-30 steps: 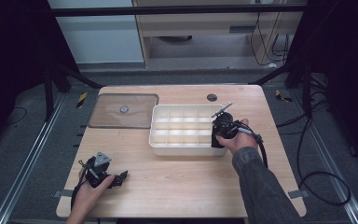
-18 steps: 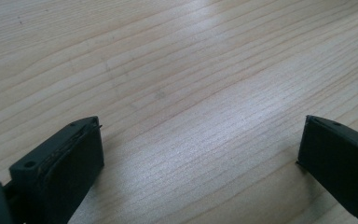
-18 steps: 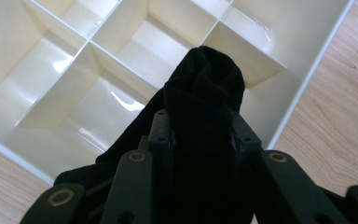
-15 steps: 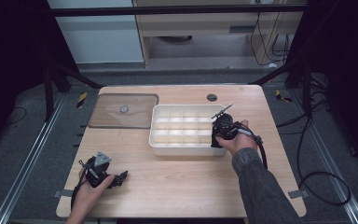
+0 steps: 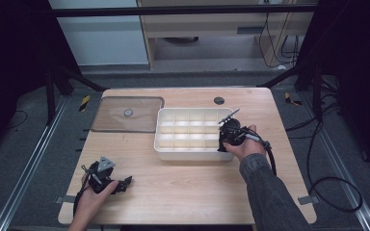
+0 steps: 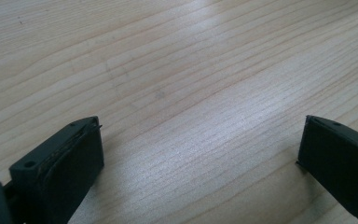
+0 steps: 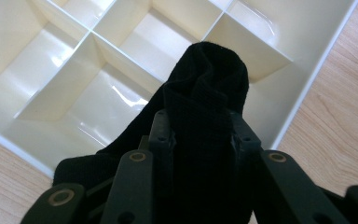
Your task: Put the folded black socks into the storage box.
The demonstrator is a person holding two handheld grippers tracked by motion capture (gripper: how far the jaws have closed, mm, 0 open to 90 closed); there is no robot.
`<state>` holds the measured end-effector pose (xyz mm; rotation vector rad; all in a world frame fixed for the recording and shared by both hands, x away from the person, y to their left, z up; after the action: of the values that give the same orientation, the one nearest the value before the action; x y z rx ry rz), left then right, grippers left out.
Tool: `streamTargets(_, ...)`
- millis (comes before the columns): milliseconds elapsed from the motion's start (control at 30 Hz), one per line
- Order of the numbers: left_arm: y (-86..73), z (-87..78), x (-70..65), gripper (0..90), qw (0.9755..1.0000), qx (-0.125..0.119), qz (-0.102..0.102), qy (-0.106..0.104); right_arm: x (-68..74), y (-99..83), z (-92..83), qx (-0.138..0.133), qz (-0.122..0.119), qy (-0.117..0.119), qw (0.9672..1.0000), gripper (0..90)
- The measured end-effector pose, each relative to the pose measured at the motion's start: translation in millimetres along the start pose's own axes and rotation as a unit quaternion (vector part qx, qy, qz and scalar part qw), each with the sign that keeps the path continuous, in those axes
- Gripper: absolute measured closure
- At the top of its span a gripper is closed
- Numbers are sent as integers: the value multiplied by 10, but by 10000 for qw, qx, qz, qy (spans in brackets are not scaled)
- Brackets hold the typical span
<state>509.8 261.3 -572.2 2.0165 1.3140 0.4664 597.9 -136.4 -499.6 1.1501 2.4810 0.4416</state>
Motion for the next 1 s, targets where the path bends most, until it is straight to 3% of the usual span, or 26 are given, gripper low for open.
streamTargets(1000, 1, 2, -2, 0, 10000, -3, 4, -4, 17, -19, 15, 15, -30, -73, 10000, 683)
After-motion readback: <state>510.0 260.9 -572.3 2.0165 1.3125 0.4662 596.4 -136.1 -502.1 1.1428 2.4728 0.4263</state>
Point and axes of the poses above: each handheld gripper's, and its own axes: z roughly forward along the jaws, y roughly out of its top, x roughly to its left, the point moved 9 cm from there along z, roughly forward along the jaws, and after that the axes turned 7 degrees about -z, right-handed, at the moved point
